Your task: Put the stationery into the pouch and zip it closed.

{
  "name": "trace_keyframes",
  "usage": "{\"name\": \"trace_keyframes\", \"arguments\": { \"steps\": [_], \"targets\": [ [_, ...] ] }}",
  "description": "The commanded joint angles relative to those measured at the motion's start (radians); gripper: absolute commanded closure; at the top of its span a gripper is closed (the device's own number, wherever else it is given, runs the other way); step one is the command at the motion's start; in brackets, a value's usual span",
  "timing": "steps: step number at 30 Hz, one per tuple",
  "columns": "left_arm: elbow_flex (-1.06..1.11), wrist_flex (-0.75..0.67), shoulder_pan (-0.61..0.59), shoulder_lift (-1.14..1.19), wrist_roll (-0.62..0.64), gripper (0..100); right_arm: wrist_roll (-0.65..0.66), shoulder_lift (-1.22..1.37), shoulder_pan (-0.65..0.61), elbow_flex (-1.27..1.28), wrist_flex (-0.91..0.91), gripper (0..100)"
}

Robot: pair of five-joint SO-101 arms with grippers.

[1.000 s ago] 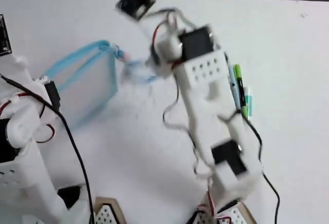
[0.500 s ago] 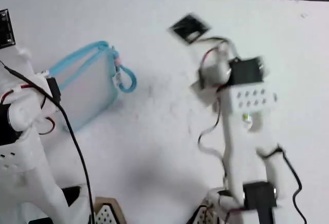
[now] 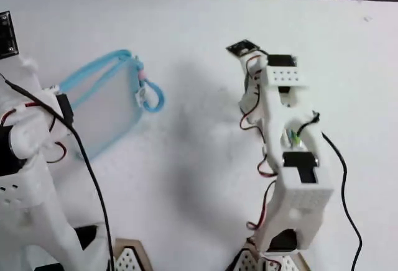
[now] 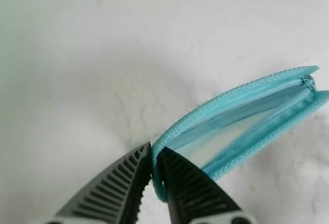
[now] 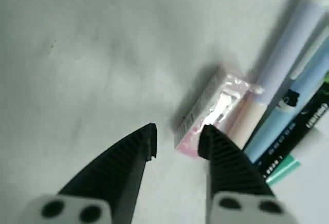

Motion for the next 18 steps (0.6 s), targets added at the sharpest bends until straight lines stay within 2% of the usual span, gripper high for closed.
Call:
{"name": "trace_keyframes", "arguments": {
  "steps": [1, 6, 11, 14, 18],
  "targets": [
    [-0.012, 0.002, -0.007, 0.001, 0.008, 98, -0.009, 0.019, 0.007, -0.006, -0.059, 90.0],
    [-0.012, 0.002, -0.007, 0.001, 0.008, 98, -0.009, 0.021, 0.047, -0.006, -0.061, 78.6],
    [-0.012, 0.002, -0.007, 0.001, 0.008, 98, -0.017, 0.033, 0.050, -0.003, -0.082, 78.6],
    [-0.012, 0.002, -0.007, 0.001, 0.008, 98, -0.160, 0.047, 0.056, -0.002, -0.160, 78.3],
    [-0.012, 0.002, -0.008, 0.001, 0.008, 98, -0.230, 0.108, 0.033, -0.006, -0.213, 78.3]
  ]
}}
